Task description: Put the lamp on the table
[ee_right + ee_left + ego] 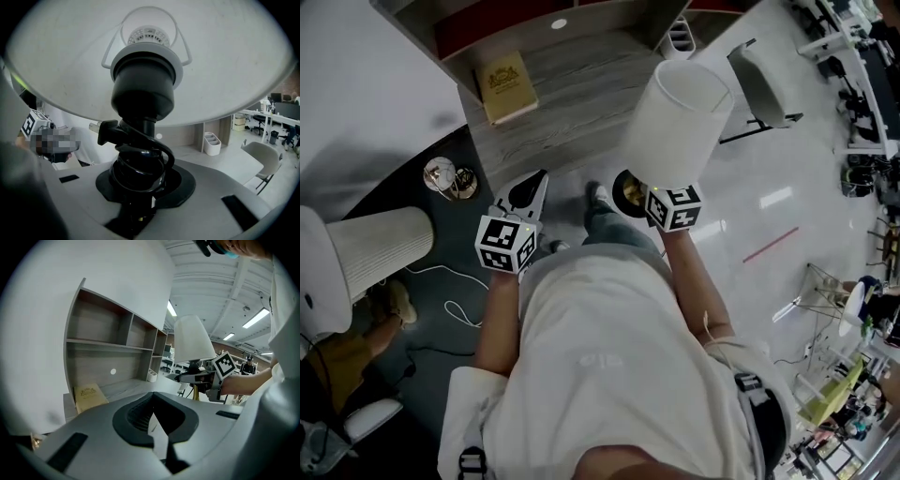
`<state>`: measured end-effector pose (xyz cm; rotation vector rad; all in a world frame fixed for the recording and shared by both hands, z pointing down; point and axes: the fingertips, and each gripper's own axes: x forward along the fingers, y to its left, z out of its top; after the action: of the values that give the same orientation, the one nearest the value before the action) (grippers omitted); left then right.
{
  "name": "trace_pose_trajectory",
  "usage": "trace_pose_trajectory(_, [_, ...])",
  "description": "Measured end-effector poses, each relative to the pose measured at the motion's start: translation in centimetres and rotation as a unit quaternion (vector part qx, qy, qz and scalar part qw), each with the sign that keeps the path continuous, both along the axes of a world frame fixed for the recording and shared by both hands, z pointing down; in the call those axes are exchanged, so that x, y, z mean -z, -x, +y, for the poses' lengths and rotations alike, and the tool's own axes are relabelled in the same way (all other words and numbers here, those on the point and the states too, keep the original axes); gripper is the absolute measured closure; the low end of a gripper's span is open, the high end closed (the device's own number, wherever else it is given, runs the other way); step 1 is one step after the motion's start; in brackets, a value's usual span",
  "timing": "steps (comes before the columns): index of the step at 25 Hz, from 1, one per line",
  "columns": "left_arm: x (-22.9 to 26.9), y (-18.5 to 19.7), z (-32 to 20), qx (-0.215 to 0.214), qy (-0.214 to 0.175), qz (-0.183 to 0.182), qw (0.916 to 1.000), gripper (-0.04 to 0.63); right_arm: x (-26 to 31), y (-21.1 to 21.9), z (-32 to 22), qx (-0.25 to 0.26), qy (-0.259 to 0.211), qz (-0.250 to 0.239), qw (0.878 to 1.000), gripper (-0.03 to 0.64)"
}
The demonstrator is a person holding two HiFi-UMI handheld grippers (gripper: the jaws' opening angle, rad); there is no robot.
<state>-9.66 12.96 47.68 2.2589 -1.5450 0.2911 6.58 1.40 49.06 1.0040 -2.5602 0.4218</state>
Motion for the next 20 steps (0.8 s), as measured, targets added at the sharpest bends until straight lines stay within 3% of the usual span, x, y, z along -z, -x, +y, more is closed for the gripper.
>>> trace_pose_trajectory(20, [-0.5, 0.5, -10.7, 0.123, 0.038, -0.030, 0.9912, 0.581, -5.7, 5.4, -18.1, 0.108, 0.011, 0.018, 0.994, 0.497])
